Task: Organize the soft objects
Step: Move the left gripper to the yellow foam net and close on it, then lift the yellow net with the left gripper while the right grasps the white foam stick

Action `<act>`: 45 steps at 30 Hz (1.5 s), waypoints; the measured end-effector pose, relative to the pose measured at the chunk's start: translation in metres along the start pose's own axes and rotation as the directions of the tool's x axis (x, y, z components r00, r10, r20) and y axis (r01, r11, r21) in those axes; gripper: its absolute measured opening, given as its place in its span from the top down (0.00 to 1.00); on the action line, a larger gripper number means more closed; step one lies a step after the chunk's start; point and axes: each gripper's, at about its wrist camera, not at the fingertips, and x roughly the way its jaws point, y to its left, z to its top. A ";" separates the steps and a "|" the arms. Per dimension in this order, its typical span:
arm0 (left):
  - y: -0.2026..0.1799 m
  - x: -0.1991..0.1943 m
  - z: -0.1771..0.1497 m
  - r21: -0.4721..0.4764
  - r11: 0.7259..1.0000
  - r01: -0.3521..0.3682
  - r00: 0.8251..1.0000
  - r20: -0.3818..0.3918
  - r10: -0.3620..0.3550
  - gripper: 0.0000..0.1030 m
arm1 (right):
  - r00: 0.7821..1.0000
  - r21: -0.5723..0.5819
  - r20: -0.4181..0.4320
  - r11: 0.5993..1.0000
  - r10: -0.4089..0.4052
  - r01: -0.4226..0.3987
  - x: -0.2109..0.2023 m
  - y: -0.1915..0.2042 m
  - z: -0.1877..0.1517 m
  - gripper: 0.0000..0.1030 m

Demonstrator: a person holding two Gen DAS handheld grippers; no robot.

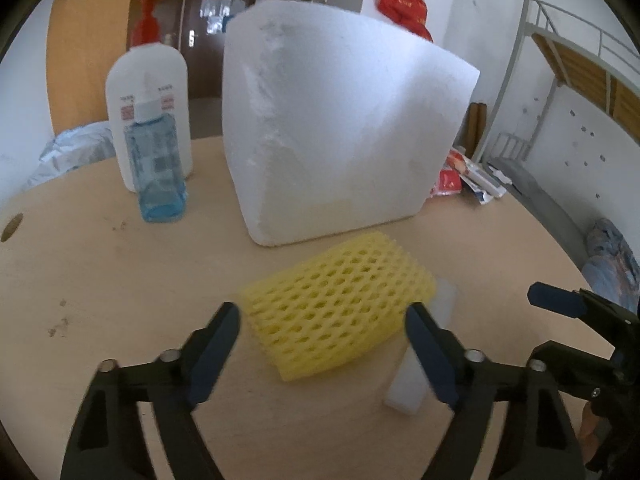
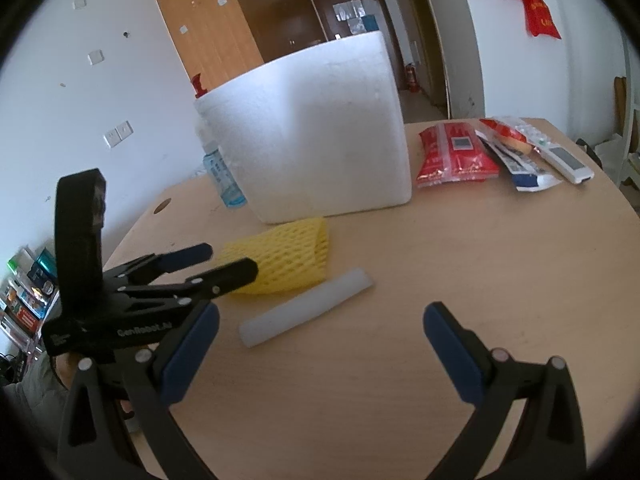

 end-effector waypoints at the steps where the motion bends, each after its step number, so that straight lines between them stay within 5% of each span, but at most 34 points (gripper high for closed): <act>1: 0.000 0.002 0.000 -0.001 1.000 0.006 1.000 -0.010 -0.006 0.28 | 1.000 0.000 0.000 1.000 0.003 -0.003 0.000 0.000 0.000 0.00; 9: 0.000 0.013 -0.001 -0.002 1.000 0.013 0.998 -0.066 -0.014 0.47 | 1.000 -0.003 -0.002 1.000 0.008 -0.008 0.000 0.000 0.001 0.00; 14: 0.004 0.014 -0.001 -0.017 1.000 -0.006 0.998 -0.066 0.005 0.79 | 1.000 0.002 -0.010 1.000 0.003 -0.003 0.002 -0.001 0.001 0.00; 18: 0.007 0.012 -0.002 -0.020 1.000 -0.002 0.998 -0.061 0.001 0.92 | 1.000 -0.008 -0.021 1.000 -0.006 0.006 0.005 0.002 0.002 0.00; 30: 0.001 -0.011 -0.003 0.038 0.999 -0.038 0.999 0.032 0.037 0.92 | 0.994 -0.061 -0.090 0.996 -0.070 0.064 0.027 0.014 0.004 0.00; 45: 0.039 -0.061 -0.003 -0.039 0.995 -0.096 0.984 0.149 0.101 0.92 | 0.964 -0.054 -0.145 0.975 -0.223 0.217 0.056 0.043 0.012 0.02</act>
